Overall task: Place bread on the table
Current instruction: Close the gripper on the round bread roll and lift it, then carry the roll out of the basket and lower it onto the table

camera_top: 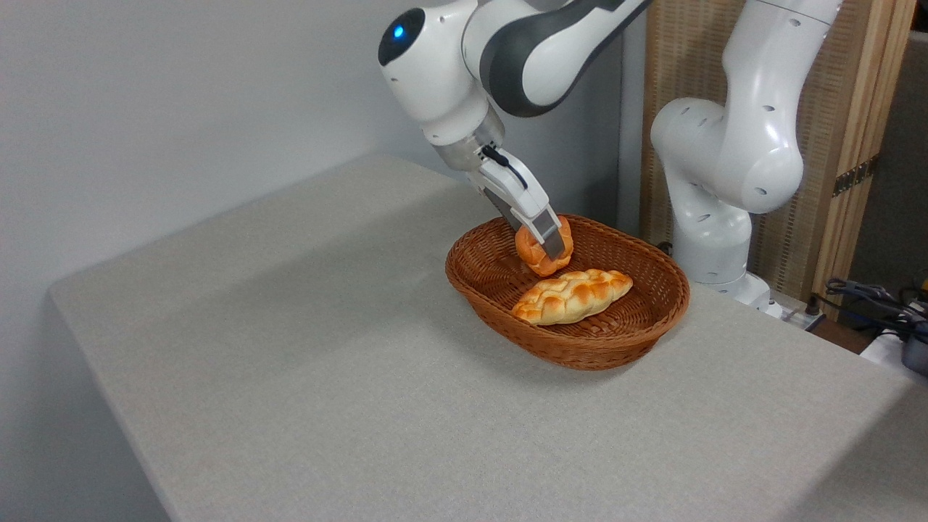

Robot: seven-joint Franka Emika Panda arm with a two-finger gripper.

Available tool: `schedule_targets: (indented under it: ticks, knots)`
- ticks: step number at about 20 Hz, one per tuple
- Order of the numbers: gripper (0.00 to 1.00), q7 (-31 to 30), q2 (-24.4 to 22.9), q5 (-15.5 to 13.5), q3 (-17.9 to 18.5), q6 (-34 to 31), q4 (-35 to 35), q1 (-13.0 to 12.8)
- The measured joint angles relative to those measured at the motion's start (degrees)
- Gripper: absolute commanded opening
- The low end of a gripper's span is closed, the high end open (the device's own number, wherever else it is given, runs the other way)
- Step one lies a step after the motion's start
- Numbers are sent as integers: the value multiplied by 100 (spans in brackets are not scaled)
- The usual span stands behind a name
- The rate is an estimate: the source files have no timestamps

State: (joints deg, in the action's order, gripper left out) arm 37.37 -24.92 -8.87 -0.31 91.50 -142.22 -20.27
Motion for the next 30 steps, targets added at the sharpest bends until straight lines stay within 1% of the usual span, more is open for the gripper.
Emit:
schedule_targets:
  ticks: [1, 2, 3, 4, 5, 6, 7, 10, 11, 16, 17, 20, 21, 23, 24, 25, 28, 30]
  knots:
    - [73, -11, -1, 0, 1, 26, -32, -2]
    - [53, -34, -1, 0, 3, 38, -43, -2]
    - [35, -64, -1, 0, 6, 65, -46, -2]
    - [24, -91, -1, 0, 6, 125, -49, -2]
    - [20, -117, 0, 0, 6, 209, -53, -3]
    - [19, -138, 0, 0, 7, 268, -55, -3]
    - [15, -146, 0, 0, 7, 291, -55, -2]
    - [13, -147, 0, 24, 10, 306, -55, -2]
    - [10, -147, 0, 40, 11, 306, -55, -2]
    - [9, -146, 1, 57, 12, 307, -55, -2]
    - [6, -147, 1, 57, 12, 307, -55, -2]
    - [6, -147, 2, 87, 15, 307, -55, -2]
    - [6, -142, 2, 177, 16, 307, -55, -2]
    - [6, 79, 0, 510, 18, 306, -41, -2]
    - [2, 228, 0, 630, 27, 306, -8, -2]
    - [1, 334, 0, 694, 41, 306, 53, -2]
    - [2, 466, 3, 737, 127, 251, 421, -2]
    - [2, 496, 3, 759, 277, 125, 805, 0]
